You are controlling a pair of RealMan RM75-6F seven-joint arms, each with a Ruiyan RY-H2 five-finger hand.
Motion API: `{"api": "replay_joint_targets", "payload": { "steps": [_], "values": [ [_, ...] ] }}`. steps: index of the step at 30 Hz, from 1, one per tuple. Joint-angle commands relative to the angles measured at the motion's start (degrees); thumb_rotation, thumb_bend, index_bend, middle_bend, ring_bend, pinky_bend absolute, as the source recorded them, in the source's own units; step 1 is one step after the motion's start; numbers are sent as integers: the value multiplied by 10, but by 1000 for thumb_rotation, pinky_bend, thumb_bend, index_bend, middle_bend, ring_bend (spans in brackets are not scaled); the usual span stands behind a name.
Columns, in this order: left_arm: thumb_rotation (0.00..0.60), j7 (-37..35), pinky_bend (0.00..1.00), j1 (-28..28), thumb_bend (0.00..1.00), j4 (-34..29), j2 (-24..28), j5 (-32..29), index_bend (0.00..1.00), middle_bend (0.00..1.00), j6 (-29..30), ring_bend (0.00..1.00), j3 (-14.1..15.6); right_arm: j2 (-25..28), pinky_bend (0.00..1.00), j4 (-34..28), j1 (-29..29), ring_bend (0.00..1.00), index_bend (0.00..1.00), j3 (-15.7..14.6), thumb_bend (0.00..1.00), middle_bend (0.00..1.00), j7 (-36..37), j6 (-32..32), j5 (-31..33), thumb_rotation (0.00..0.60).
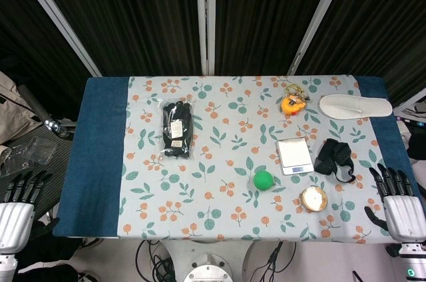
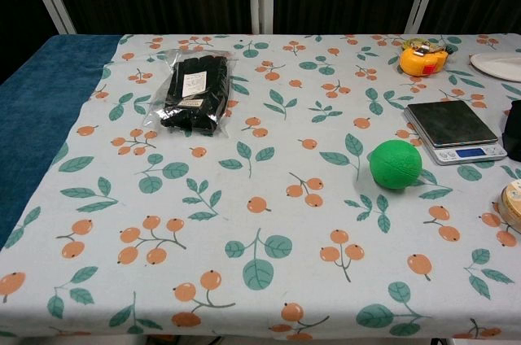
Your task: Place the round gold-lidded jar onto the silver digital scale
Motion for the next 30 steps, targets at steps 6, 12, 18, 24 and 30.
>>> {"api": "replay_joint_targets", "payload": {
  "steps": [6, 12, 18, 24, 30],
  "values": [
    [600, 5, 23, 0, 50, -3, 2, 2, 113, 85, -4, 0, 3, 0, 0, 0, 0, 0, 0, -3, 160, 0, 0, -2, -4, 600],
    [600, 4, 23, 0, 49, -2, 0, 4, 113, 85, -3, 0, 3, 17, 0, -10, 5, 0, 0, -19, 158, 0, 2, -23, -15, 600],
    [600, 1, 23, -4, 50, -2, -1, 1, 113, 85, -10, 0, 2, 41, 0, -53, 29, 0, 0, -35, 155, 0, -39, -98, 0, 600],
    [600, 2, 23, -6, 49, 1, -6, 3, 113, 85, -14, 0, 2, 23, 0, -77, 60, 0, 0, -39, 155, 0, -106, -153, 0, 600],
    [600, 1, 23, -4, 49, -1, -3, 5, 113, 85, -8, 0, 3, 2, 0, -100, 92, 0, 0, -32, 154, 0, -164, -217, 39, 600]
  ]
}}
